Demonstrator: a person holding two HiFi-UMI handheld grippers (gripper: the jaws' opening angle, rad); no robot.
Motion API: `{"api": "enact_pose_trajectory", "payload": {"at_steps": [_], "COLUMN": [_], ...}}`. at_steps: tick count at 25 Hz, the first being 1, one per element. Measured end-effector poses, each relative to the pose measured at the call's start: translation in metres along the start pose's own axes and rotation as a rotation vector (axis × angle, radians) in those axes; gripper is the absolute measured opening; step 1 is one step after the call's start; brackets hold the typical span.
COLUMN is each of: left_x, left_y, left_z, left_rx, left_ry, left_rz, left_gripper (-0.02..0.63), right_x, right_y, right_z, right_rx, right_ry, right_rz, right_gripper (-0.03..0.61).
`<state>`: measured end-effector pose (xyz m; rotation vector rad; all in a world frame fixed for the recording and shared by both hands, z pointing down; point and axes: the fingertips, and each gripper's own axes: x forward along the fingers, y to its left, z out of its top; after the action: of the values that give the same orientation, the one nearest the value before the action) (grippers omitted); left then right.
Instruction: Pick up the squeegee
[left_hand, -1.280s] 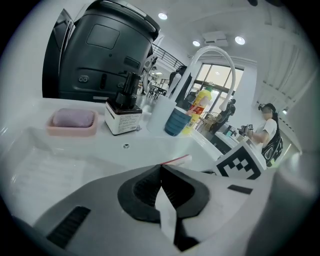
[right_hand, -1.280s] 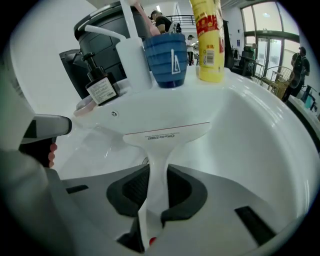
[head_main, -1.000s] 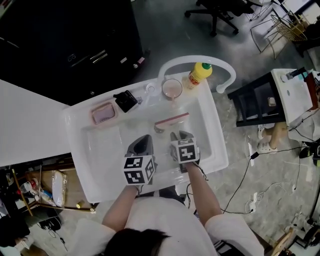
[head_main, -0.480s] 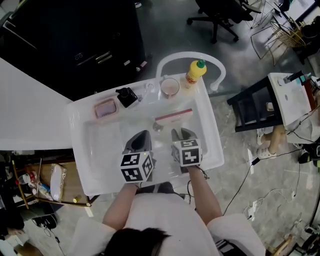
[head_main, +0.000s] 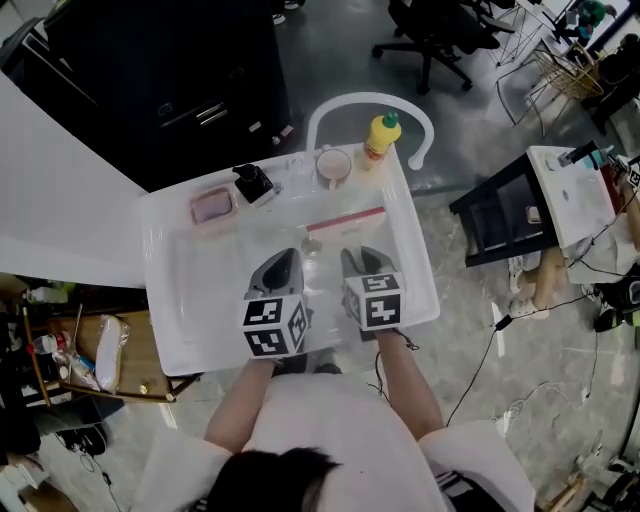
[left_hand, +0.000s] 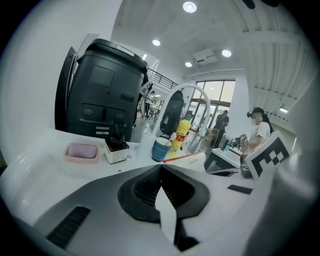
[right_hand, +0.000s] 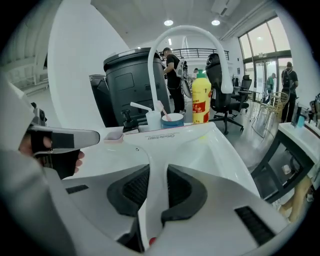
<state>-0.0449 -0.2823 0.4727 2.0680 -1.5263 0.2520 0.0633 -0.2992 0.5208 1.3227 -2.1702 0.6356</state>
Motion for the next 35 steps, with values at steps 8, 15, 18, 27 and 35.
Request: {"api": "enact_pose_trajectory", "payload": {"at_steps": [8,15,18,27,35], "left_x": [-0.018,-0.033,-0.036,-0.038,-0.043], "left_y": [-0.011,-0.021,-0.028,-0.055,-0.065], "left_z": [0.005,0.014,0.020,0.036,0.038], "left_rx": [0.005,0.026,0.028,0.060,0.072], "left_ry": [-0.051,-0.090,-0.115,-0.169,-0.189], "left_rz": [0.002,-0.012,-0.027,-0.053,-0.047], "left_gripper": [0.025,0.025,0.025,0.025,0.025], "right_x": [-0.031,-0.063,-0.074,-0.099,-0.101], "right_y": [0.008,0.021,0.023,0.019,0.015], "right_z": [0.020,0.046,0.054,0.064,0.058], "right_rx": [-0.055,-0.065,-0.078,-0.108,-0.088], "right_ry": [-0.083,-0.198,-0.242,-0.316,-0.307], "right_rz": [-0.018,-0.024,-0.031,-0.058,-0.053], "right_gripper": [0.077,0.077,0.077,0.077,0.077]}}
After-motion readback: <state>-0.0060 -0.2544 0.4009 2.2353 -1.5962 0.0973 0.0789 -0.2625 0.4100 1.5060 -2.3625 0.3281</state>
